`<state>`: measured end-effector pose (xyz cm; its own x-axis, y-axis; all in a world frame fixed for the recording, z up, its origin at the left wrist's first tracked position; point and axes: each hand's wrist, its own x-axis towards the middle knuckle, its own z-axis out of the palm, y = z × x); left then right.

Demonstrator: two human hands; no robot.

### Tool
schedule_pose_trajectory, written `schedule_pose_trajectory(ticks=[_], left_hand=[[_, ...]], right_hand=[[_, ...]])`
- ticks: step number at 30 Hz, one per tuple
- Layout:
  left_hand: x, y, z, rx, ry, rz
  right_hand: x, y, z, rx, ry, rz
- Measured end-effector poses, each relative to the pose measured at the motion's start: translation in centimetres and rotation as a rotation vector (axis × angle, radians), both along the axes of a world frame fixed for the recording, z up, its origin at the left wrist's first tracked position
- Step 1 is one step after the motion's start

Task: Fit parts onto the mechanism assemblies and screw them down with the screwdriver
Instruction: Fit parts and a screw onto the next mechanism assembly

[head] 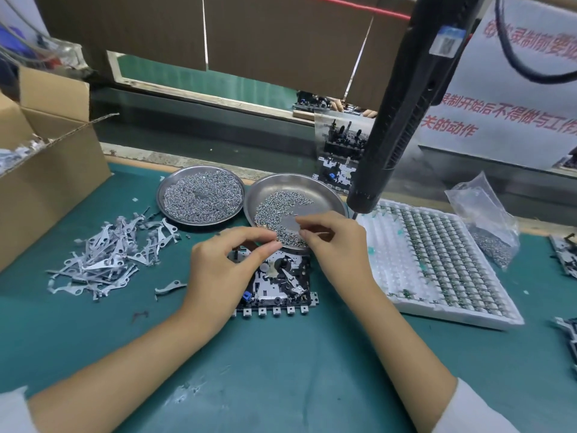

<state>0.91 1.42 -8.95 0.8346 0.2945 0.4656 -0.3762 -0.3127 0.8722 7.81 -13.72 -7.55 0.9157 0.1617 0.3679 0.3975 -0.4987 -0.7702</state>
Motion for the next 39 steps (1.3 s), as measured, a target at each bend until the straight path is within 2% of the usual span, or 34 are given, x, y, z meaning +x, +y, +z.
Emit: schedule_pose_trajectory(ticks=[6,11,13,20,31,39], left_hand=[[0.2,-0.1,0.0,-0.036,0.03,-0.005],[0.3,-0.2,0.1,-0.05,0.021,-0.016],[0.3,-0.2,0.2,-0.056,0.013,-0.02],[0.2,0.0,0.2,-0.083,0.013,-0.008],[0.4,0.0,0.2,-0.14,0.037,-0.084],[0.2,0.0,0.4,-0.18,0.014,-0.132]], right_hand=[[-0.4,-0.1,0.3,0.103,0.052,-0.005],[-1.3,-0.2,1.1,0.509,0.265,0.093],[-1.8,-0.2,1.3,0.583,0.327,0.167],[-2.4,0.5,1.1,0.641,0.439,0.313],[-2.6,0.7,0.6,0.751,0.515,0.372],[-2.7,0.8,0.7,0.744,0.521,0.385]])
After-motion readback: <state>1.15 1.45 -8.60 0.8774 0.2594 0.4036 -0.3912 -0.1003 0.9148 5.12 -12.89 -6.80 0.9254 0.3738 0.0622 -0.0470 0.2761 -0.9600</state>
